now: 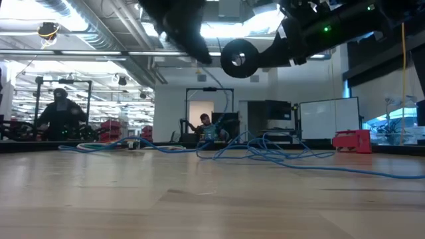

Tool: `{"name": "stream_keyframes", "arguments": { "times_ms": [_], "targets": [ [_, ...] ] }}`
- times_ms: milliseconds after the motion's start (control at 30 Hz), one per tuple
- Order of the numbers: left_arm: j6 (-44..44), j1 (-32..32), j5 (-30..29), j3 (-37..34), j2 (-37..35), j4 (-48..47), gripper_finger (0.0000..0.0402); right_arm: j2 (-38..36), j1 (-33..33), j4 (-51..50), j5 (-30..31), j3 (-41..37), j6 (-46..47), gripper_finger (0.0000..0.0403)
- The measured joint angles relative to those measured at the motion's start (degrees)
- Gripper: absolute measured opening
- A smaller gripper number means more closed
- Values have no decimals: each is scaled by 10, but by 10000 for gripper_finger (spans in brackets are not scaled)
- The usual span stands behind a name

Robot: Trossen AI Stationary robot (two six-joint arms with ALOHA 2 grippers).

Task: Coil cords
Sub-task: Coil the blue wire onto the black spool

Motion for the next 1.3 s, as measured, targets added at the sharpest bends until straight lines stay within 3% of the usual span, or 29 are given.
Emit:
{"name": "stream_keyframes", "arguments": {
  "times_ms": [333, 600, 833, 1100, 1300],
  "targets": [
    [-13, 14, 103, -19, 4, 82, 175, 0, 0, 20, 8, 0, -1, 3],
    [15, 16, 103, 2, -16, 51, 200, 0, 0, 26, 9, 0, -16, 3],
    [11, 16, 59, 28, -70, 17, 201, 0, 0, 26, 9, 41, -62, 3],
    [-46, 0, -5, -54, -74, 10, 194, 0, -8, 1, 26, 60, -91, 3],
    [-60, 15, 25, -57, -87, 1, 193, 0, -19, -45, 24, 60, -68, 3]
  ]
}}
